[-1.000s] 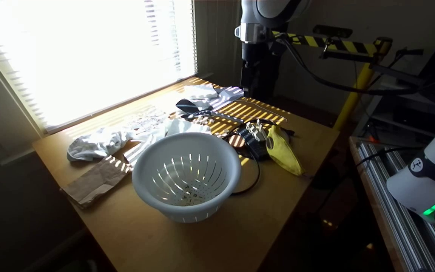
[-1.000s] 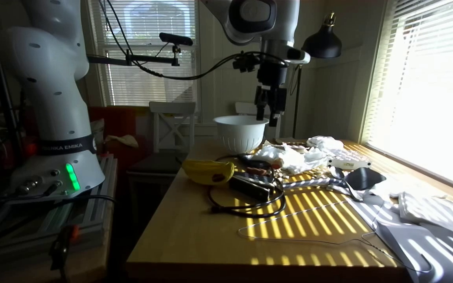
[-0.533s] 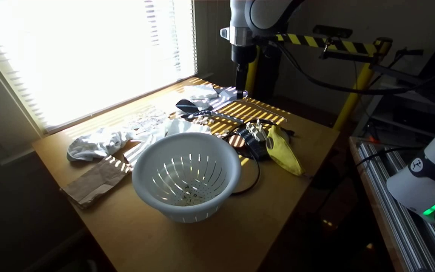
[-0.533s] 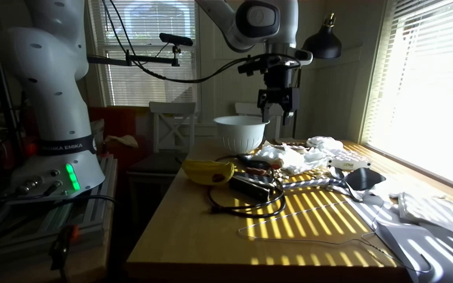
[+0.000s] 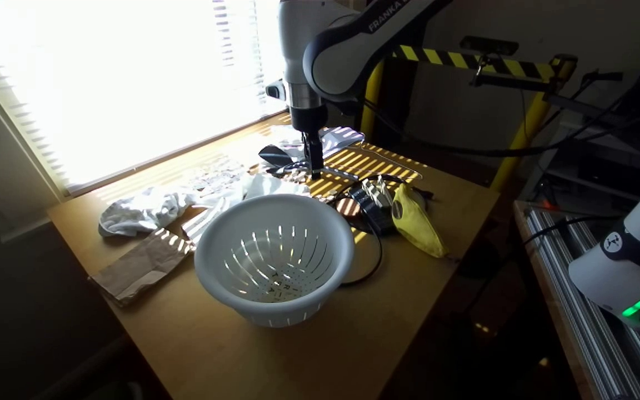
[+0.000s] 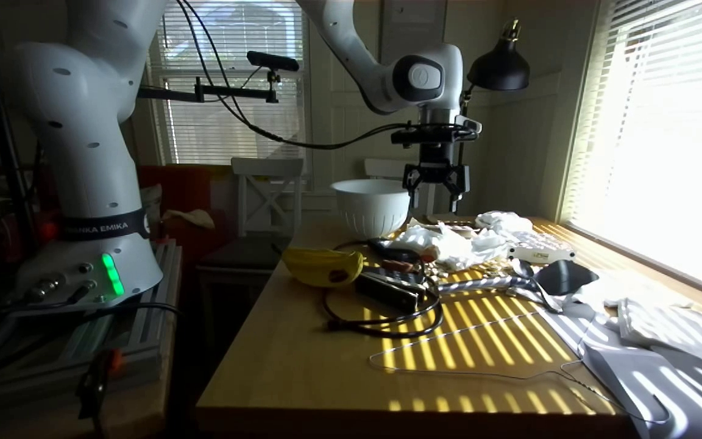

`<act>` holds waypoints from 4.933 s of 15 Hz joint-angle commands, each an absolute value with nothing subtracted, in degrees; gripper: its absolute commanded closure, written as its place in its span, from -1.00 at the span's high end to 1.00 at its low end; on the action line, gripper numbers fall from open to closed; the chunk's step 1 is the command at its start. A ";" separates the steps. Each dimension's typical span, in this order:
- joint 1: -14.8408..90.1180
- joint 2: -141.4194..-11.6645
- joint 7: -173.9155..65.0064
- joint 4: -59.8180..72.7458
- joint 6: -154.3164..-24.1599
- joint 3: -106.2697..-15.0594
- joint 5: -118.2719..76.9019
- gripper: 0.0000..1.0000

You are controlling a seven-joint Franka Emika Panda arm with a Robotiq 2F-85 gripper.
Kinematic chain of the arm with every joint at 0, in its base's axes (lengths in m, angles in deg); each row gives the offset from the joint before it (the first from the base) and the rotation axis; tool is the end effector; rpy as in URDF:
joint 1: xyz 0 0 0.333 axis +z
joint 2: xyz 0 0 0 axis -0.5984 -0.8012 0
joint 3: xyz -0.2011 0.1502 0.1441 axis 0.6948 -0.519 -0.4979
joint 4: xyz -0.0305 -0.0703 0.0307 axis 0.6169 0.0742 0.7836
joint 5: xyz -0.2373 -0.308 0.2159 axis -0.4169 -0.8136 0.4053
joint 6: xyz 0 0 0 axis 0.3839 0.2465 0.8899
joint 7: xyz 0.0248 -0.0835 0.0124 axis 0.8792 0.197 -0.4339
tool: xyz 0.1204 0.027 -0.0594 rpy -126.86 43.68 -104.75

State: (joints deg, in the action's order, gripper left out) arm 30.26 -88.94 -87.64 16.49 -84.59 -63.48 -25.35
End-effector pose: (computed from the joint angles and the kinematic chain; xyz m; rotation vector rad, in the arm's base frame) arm 0.6725 -0.0965 0.1817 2.9650 0.6854 -0.0871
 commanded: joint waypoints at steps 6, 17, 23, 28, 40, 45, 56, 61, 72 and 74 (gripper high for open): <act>29.53 -92.99 -88.63 12.39 -84.89 -64.11 -26.52 1.00; 27.75 -109.38 -94.60 -4.98 -81.26 -69.49 -23.01 1.00; 28.16 -114.84 -94.99 -13.06 -73.58 -69.91 -23.01 0.02; 28.62 -116.22 -94.09 -17.24 -68.28 -69.66 -23.07 -0.68; 32.54 -102.53 -100.62 -9.43 -87.44 -68.36 -31.73 -0.98; 32.09 -93.74 -112.50 -0.66 -92.96 -73.56 -29.25 -0.98; 37.55 -72.46 -123.51 29.42 -103.26 -76.70 -30.92 -0.98; 36.53 -65.58 -129.87 43.12 -107.87 -80.24 -15.58 -0.98; 33.62 -85.56 -132.69 26.12 -94.17 -71.02 -12.61 -0.98; 34.57 -89.33 -132.44 19.68 -88.01 -71.26 -15.40 -0.98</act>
State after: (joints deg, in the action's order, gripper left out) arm 32.58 -82.50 -134.68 30.36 -96.08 -71.70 -11.08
